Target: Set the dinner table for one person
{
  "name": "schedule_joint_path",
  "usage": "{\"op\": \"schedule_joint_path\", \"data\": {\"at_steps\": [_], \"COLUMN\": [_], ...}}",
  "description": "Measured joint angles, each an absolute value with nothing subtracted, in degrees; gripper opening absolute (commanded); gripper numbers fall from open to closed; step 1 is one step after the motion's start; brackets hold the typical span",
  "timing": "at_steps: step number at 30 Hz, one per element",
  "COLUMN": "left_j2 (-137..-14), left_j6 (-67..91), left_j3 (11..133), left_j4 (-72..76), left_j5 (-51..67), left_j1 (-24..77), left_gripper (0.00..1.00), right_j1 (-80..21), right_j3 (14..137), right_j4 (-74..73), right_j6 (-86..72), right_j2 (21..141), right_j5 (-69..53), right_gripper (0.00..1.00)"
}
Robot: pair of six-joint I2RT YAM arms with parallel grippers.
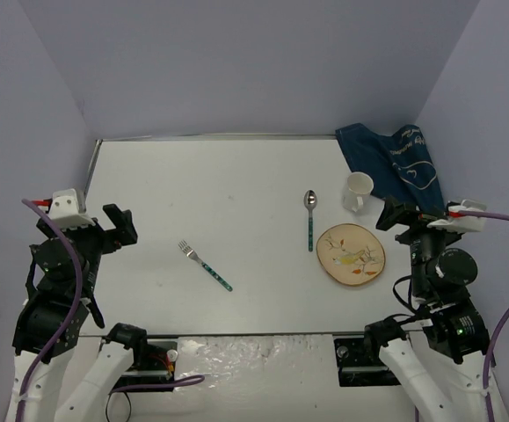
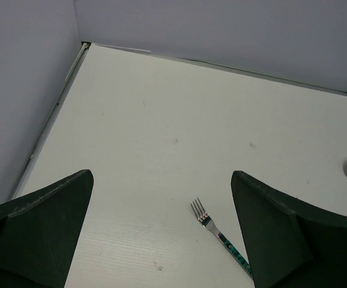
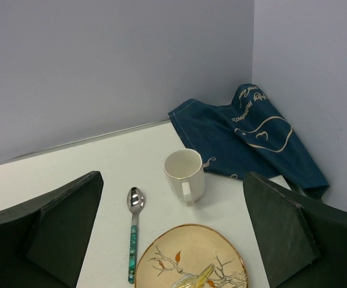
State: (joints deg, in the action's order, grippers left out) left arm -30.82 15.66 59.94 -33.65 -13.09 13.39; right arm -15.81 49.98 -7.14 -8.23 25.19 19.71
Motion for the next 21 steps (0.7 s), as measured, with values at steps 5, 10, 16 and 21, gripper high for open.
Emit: {"op": "schedule_joint_path", "data": {"at_steps": [5, 10, 16, 21], "left_j2": [-33.4, -39.3, -44.5, -45.8], "left_j6": [16.2, 17.8, 18.5, 18.6], "left_j3": [60.2, 61.8, 62.7, 62.7], "left_j4": [-34.8, -37.8, -39.6, -40.1], "left_j5": [-12.2, -10.6, -7.8, -5.8], "left_j1": [13.4, 13.4, 13.4, 13.5], "left_gripper": [0.97, 0.97, 0.97, 0.97], "right_j1": [-15.8, -15.8, -12.8, -2.5], "right_j3": [50.1, 54.8, 62.8, 69.0], "right_j4": [-7.0, -5.9, -5.0, -4.5], "right_j6": [-10.1, -12.1, -17.0, -22.0], "right_j2": [28.9, 40.7, 60.1, 75.0], "right_j5": [20.8, 21.0, 25.9, 25.7], "right_gripper": [1.0, 1.0, 1.0, 1.0]}}
